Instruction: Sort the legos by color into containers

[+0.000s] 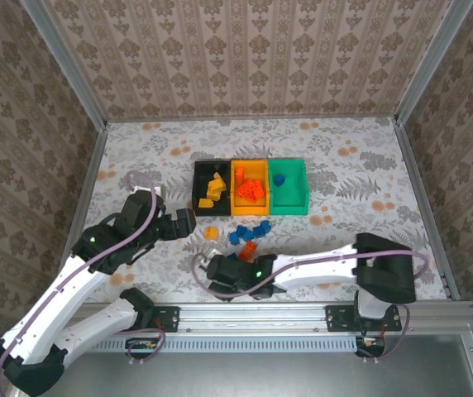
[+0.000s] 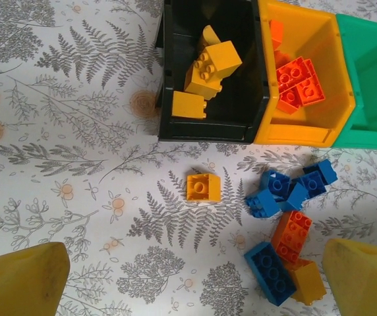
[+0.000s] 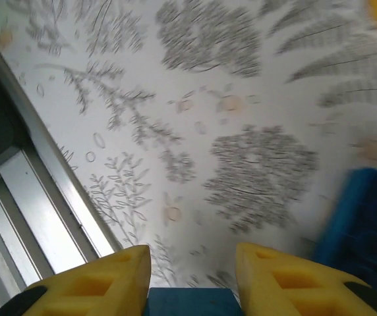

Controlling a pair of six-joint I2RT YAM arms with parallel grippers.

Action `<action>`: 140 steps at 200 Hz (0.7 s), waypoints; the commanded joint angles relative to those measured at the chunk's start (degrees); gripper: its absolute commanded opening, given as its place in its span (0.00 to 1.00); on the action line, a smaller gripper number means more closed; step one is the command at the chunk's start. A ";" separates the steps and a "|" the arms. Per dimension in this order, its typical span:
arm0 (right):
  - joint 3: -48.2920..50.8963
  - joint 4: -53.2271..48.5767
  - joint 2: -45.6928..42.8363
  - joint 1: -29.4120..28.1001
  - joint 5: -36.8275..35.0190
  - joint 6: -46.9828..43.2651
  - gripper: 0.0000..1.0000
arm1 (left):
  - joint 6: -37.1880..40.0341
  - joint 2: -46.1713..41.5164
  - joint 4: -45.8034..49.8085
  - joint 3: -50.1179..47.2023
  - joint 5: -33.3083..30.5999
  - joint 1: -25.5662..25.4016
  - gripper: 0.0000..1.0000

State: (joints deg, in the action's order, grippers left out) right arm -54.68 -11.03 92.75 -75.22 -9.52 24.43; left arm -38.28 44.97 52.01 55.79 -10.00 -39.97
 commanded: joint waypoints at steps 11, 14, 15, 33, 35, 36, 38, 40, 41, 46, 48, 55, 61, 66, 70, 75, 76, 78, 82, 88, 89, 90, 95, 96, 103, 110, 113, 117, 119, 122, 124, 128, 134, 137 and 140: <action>3.32 -3.69 -12.20 7.43 -5.42 2.60 0.38 | 0.90 0.19 -3.94 -3.02 1.95 0.55 1.00; 3.35 -4.17 -12.54 8.60 -5.82 2.70 0.38 | 0.68 0.13 -4.37 -3.40 2.18 0.52 1.00; 3.35 -4.31 -12.57 8.95 -5.88 2.72 0.38 | 0.63 0.17 -4.50 -3.54 2.22 0.56 1.00; 2.51 -7.15 -17.49 16.82 -7.85 3.49 0.38 | -0.12 0.16 -8.35 -6.97 4.00 0.59 1.00; 2.32 -7.34 -17.75 17.73 -8.05 3.65 0.38 | -0.28 0.19 -8.86 -7.37 4.19 0.59 1.00; 2.22 -7.52 -17.85 18.13 -8.19 3.72 0.38 | -0.38 0.20 -9.08 -7.59 4.24 0.59 1.00; 2.01 -7.76 -18.04 19.24 -8.42 3.90 0.38 | -0.50 0.20 -9.48 -7.92 4.47 0.57 1.00; 1.74 -7.97 -18.15 20.07 -8.61 3.95 0.38 | -0.61 0.25 -9.98 -8.36 4.68 0.58 1.00; 1.66 -8.10 -18.27 20.66 -8.73 4.00 0.38 | -0.68 0.27 -10.12 -8.56 4.79 0.54 1.00; 1.00 -8.52 -18.38 23.02 -9.14 4.28 0.38 | -0.89 0.37 -11.42 -9.58 5.25 0.51 1.00; 0.70 -8.69 -18.39 23.87 -9.30 4.42 0.37 | -0.95 0.42 -11.80 -9.98 5.45 0.51 1.00; -0.38 -9.18 -18.05 27.26 -9.93 4.87 0.37 | -1.06 0.75 -13.33 -11.29 6.09 0.50 1.00; -1.57 -9.75 -17.31 30.01 -10.20 5.48 0.37 | -1.16 1.10 -14.41 -12.02 6.53 0.50 1.00; -2.70 -9.99 -16.32 32.31 -9.91 5.88 0.37 | -1.26 1.52 -15.11 -12.56 6.81 0.54 1.00; -3.60 -10.11 -15.45 33.95 -9.54 6.07 0.37 | -1.34 1.88 -15.67 -12.88 7.07 0.52 1.00; -4.83 -10.40 -14.17 35.87 -9.33 6.50 0.37 | -1.40 2.34 -16.31 -13.23 7.43 0.51 1.00; -5.09 -10.45 -13.91 36.16 -9.35 6.59 0.37 | -1.38 2.42 -16.49 -13.33 7.44 0.51 1.00; -5.62 -10.67 -13.52 36.91 -9.44 6.75 0.37 | -1.43 2.67 -16.72 -13.38 7.56 0.57 1.00; -6.67 -10.98 -11.48 38.12 -9.51 6.98 0.37 | -1.43 3.02 -17.17 -13.58 7.83 0.57 1.00; -8.05 -11.09 -9.58 39.67 -9.71 7.19 0.37 | -1.43 3.66 -17.82 -13.82 8.04 0.52 1.00; -8.33 -11.11 -9.15 39.96 -9.76 7.20 0.37 | -1.39 3.78 -17.91 -13.84 8.14 0.51 1.00; -8.60 -11.11 -8.81 40.23 -9.79 7.25 0.37 | -1.42 3.88 -18.04 -13.85 8.24 0.51 1.00; -9.77 -11.19 -7.22 41.36 -9.69 7.49 0.38 | -1.39 4.29 -18.59 -14.12 8.43 0.50 1.00; -9.98 -11.20 -6.96 41.55 -9.71 7.53 0.38 | -1.37 4.36 -18.73 -14.17 8.51 0.50 1.00; -11.74 -11.29 -4.50 43.11 -9.23 7.76 0.38 | -1.59 4.97 -19.62 -14.58 8.91 0.49 1.00; -13.55 -11.20 -2.06 44.25 -8.74 7.83 0.38 | -1.69 5.51 -20.72 -15.12 9.40 0.44 1.00; -14.33 -11.41 -1.18 44.76 -8.64 7.90 0.38 | -1.76 5.76 -21.18 -15.35 9.72 0.46 1.00; -15.53 -11.68 0.40 45.32 -8.63 8.00 0.38 | -1.81 6.17 -21.79 -15.69 9.98 0.46 1.00; -16.25 -11.83 1.07 45.53 -8.47 8.00 0.38 | -1.89 6.33 -22.13 -15.75 10.17 0.43 1.00; -17.01 -12.01 2.20 45.91 -8.48 7.93 0.39 | -2.03 6.61 -22.51 -15.93 10.31 0.48 1.00; -17.58 -12.16 2.77 46.05 -8.39 7.92 0.39 | -2.05 6.86 -22.66 -16.01 10.41 0.43 1.00; -18.81 -12.61 4.12 46.55 -8.39 7.98 0.39 | -2.18 7.20 -22.98 -16.14 10.50 0.43 1.00; -20.58 -13.38 6.01 47.10 -8.13 8.16 0.41 | -2.23 7.70 -23.44 -16.36 10.74 0.44 1.00; -21.36 -13.70 6.79 47.29 -8.08 8.18 0.42 | -2.23 7.95 -23.64 -16.41 10.89 0.45 1.00; -22.18 -14.07 7.51 47.47 -7.98 8.18 0.44 | -2.22 8.20 -23.82 -16.41 10.95 0.43 1.00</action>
State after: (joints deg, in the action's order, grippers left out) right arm -70.87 -20.82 94.98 -29.23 -17.63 31.38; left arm -39.29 51.79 32.47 40.45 -1.39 -39.97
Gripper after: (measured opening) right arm 0.405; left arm 0.997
